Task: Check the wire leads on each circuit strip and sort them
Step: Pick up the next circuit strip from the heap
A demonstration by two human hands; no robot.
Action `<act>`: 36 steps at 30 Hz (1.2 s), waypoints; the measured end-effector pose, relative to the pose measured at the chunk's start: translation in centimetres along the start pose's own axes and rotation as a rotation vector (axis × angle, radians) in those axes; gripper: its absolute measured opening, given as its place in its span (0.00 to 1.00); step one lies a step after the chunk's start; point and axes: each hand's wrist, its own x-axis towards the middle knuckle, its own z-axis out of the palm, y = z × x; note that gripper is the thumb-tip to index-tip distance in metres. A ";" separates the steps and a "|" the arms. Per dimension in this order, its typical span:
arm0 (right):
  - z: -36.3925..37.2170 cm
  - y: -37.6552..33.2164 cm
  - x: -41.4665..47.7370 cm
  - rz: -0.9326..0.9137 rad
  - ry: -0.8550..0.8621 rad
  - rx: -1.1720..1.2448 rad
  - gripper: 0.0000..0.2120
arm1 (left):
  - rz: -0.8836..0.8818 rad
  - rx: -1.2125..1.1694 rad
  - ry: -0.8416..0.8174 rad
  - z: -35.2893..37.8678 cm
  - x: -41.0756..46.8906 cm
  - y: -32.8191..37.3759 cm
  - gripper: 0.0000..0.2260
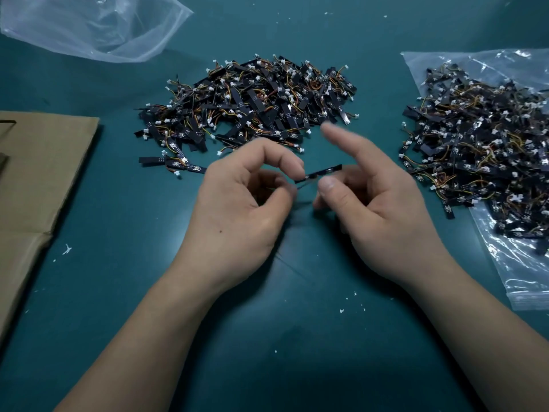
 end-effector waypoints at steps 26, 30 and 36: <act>0.2 -0.7 -0.1 0.061 0.064 0.002 0.06 | 0.021 0.154 0.027 0.1 0.0 0.2 0.07; 0.2 -0.7 0.0 0.053 0.045 -0.068 0.13 | -0.013 0.118 0.043 0.1 0.0 0.1 0.08; 0.0 -0.8 0.1 0.033 0.031 -0.030 0.11 | -0.056 0.114 -0.015 0.1 0.0 0.2 0.05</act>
